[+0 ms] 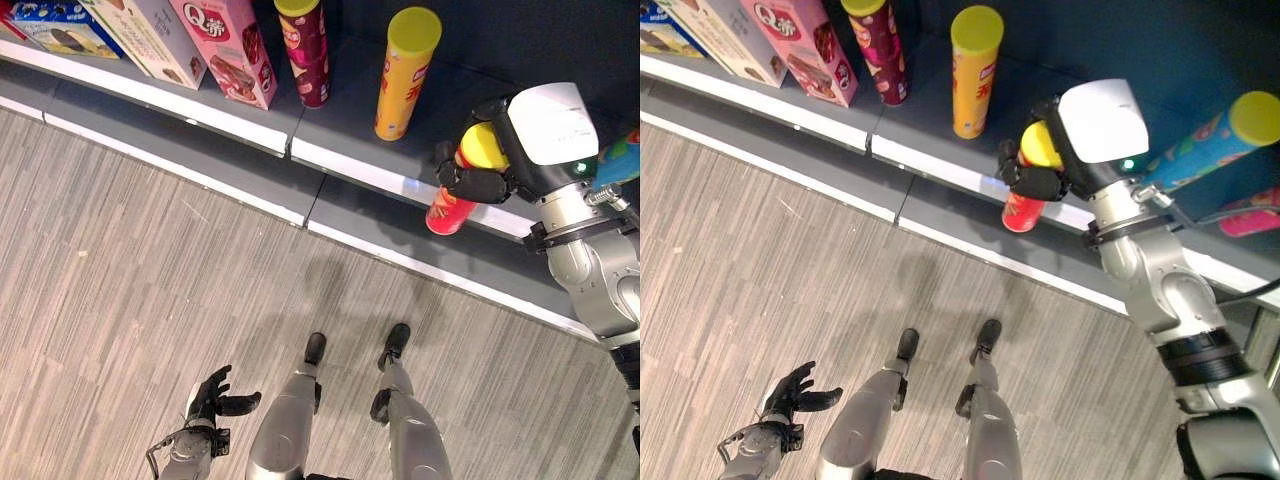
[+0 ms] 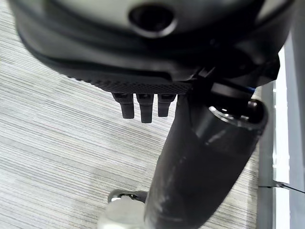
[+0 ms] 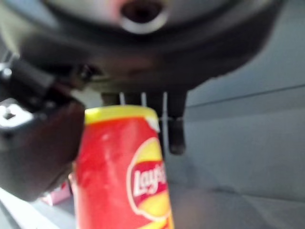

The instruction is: Put the goods on the table back onto the shelves and tidy them up.

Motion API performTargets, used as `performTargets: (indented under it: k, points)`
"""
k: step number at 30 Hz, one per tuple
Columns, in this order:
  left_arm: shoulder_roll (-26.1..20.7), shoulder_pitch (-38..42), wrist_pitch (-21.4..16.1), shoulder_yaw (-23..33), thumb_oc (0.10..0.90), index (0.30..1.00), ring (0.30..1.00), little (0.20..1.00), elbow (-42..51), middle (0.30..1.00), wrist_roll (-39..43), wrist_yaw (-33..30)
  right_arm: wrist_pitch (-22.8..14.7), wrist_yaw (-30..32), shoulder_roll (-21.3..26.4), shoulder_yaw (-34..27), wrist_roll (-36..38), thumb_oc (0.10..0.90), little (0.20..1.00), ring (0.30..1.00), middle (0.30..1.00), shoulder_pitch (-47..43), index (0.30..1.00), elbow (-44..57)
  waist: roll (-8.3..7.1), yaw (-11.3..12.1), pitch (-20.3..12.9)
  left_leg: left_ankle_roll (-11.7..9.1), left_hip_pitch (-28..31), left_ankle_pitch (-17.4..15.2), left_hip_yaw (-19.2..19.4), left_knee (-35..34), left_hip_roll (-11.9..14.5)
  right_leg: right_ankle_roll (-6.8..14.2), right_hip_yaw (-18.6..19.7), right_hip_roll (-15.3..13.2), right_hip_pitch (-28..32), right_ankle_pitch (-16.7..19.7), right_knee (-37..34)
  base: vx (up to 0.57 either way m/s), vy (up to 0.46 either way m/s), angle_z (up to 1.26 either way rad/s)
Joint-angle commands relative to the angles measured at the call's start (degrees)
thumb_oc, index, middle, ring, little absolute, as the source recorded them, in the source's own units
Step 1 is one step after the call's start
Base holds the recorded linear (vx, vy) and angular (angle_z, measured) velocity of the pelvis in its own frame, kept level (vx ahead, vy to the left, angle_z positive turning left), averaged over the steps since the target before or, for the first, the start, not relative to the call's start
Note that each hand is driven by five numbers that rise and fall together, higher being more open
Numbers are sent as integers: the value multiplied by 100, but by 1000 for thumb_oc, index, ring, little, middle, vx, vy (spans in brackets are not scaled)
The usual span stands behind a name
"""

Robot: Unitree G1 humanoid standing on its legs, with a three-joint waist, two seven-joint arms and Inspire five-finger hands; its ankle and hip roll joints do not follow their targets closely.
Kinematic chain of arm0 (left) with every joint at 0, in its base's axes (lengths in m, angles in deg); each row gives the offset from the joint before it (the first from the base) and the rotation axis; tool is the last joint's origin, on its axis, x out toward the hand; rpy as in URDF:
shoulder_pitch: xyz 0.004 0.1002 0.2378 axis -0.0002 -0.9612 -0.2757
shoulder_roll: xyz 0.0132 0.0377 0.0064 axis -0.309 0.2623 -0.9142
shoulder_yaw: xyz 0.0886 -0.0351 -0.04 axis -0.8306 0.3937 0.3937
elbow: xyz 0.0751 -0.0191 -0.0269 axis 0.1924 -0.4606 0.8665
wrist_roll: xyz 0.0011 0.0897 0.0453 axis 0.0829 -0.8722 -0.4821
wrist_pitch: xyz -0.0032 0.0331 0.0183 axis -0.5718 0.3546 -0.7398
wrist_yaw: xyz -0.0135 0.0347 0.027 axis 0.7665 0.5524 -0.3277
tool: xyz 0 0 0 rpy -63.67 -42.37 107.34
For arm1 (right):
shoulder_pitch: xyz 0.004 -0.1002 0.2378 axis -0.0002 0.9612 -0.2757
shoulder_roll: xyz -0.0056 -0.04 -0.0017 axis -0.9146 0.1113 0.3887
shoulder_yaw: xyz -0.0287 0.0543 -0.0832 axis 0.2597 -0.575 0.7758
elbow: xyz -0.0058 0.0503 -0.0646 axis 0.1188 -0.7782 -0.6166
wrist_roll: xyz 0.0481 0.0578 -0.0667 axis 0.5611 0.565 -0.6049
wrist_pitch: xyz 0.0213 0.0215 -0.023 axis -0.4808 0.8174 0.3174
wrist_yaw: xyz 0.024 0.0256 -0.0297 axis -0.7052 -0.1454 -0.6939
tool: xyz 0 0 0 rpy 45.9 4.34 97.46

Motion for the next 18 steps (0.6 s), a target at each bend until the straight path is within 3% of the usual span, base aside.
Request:
performTargets:
  k: [1,10,18]
  points:
    - [-532,-349,-234,-83,800,900,900,900,143,900,136,-176,90,883,355,-690,-189,400,300,300,300,-620,300,613,-56,51,-448,-211,-189,77,-106,-310,207,1076,-333,-1059,410,-969,800,-3,7,12]
    - [-546,-421,-287,-208,800,900,900,900,402,900,214,-229,400,1417,692,-908,-214,400,300,300,300,-1014,300,275,-65,118,-399,-152,-255,133,-188,-487,117,1129,-321,-1084,302,-860,676,8,7,3]
    - [-590,-447,-353,-349,800,900,900,900,582,900,246,-226,581,1659,988,-785,-43,400,300,300,300,-1257,300,-499,34,167,-366,-170,-268,138,-263,-577,91,1129,-349,-1085,283,-893,669,6,-3,0]
